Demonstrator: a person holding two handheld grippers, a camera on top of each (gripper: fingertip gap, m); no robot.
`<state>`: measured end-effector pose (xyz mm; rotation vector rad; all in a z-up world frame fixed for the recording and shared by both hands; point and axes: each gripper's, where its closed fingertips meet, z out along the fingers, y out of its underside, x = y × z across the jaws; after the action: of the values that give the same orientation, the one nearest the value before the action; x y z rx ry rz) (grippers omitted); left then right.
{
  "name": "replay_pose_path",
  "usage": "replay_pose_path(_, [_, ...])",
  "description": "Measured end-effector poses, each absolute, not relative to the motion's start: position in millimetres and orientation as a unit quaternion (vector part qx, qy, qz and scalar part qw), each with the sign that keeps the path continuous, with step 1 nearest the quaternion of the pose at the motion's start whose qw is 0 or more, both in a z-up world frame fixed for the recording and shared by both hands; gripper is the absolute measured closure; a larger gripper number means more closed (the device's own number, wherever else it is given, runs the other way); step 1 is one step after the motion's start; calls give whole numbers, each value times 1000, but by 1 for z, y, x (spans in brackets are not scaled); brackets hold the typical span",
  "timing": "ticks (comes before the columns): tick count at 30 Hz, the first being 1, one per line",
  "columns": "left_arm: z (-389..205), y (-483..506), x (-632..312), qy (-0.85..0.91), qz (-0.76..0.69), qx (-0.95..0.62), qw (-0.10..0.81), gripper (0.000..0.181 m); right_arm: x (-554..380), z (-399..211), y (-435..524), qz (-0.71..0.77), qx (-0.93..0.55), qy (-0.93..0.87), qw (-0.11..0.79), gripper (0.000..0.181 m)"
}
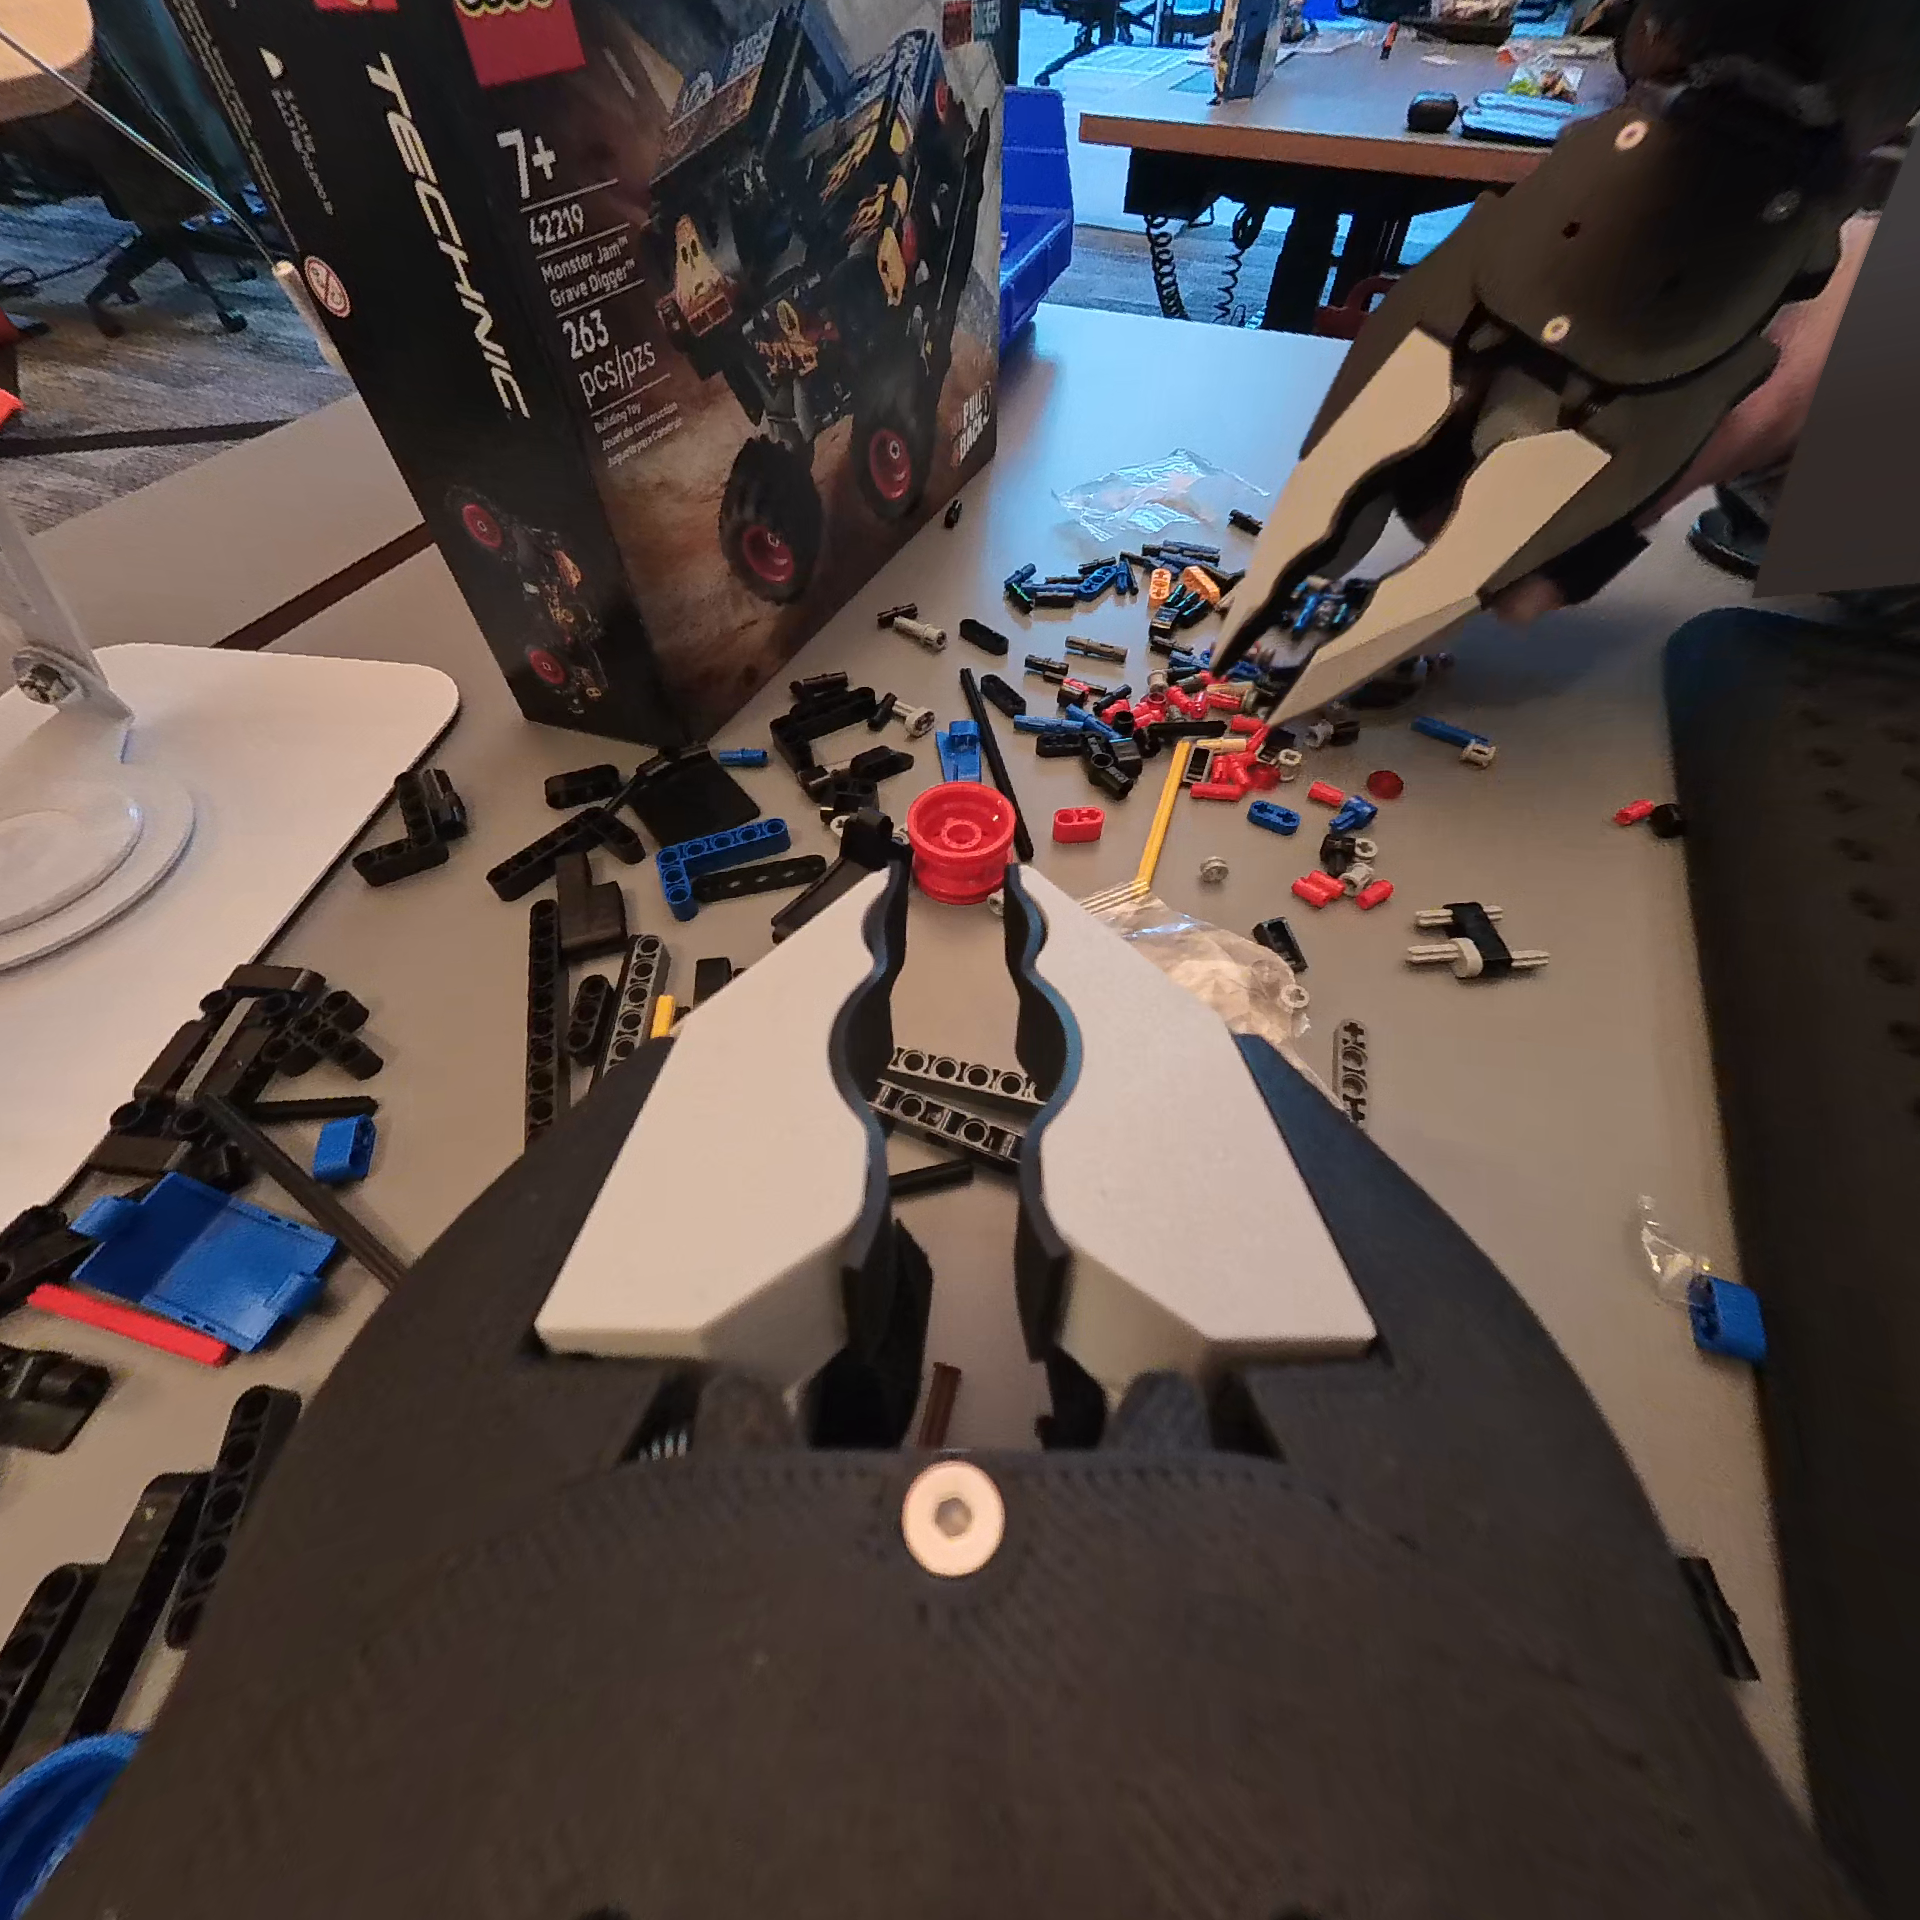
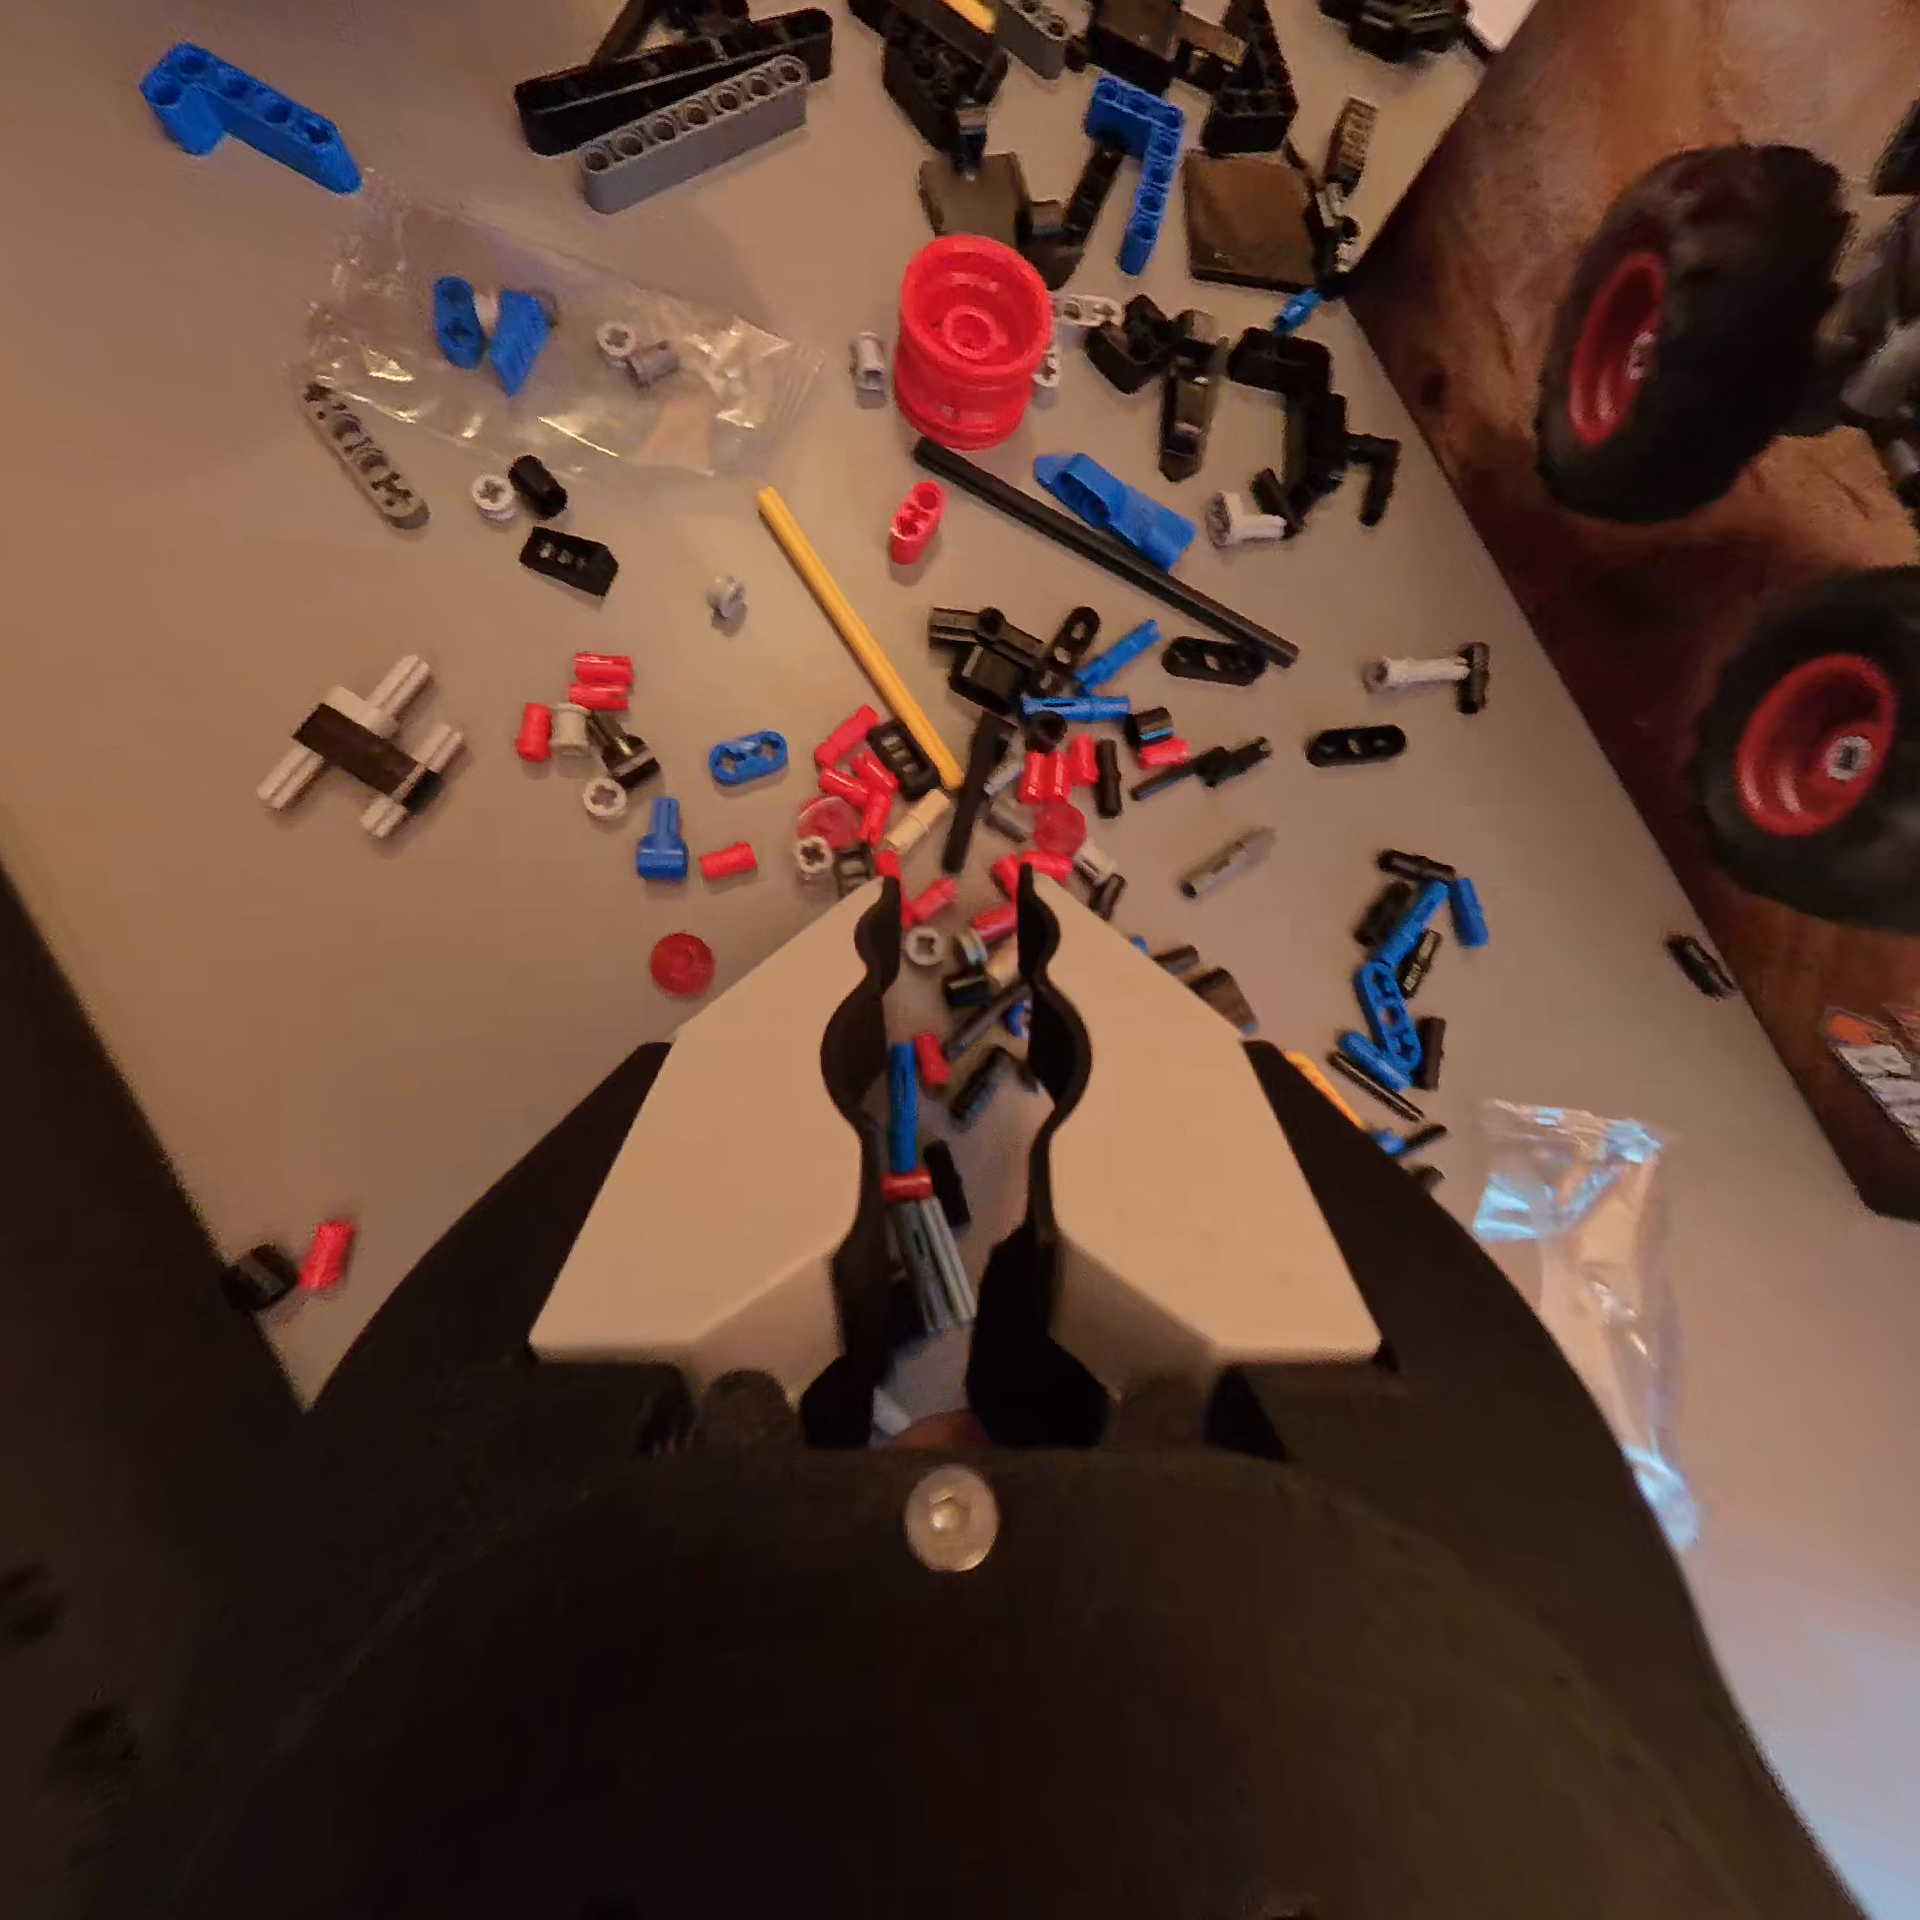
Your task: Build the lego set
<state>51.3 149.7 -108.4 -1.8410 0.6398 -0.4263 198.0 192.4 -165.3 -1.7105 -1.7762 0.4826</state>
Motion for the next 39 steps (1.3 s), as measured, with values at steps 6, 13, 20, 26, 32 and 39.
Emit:
replay_pose_path(6, [-108,149,52,272,-179,-775,542,165,191,-165,185,204,-636,-683,295,160])
replay_pose_path(13, [-107,149,52,272,-179,-774,544,165,205,-146,218,174,-657,-656,328,160])
replay_pose_path(20, [-106,149,51,270,-178,-773,545,165,252,-143,272,96,-707,-606,352,158])
replay_pose_path(26, [-112,151,54,275,-177,-777,537,165,212,-121,267,154,-680,-613,373,165])
replay_pose_path(32, [-109,150,52,275,-171,-775,542,165,132,-144,254,176,-629,-687,319,166])
replay_pose_path(39, [-104,148,54,280,-174,-770,546,165,106,-167,257,149,-612,-724,283,171])
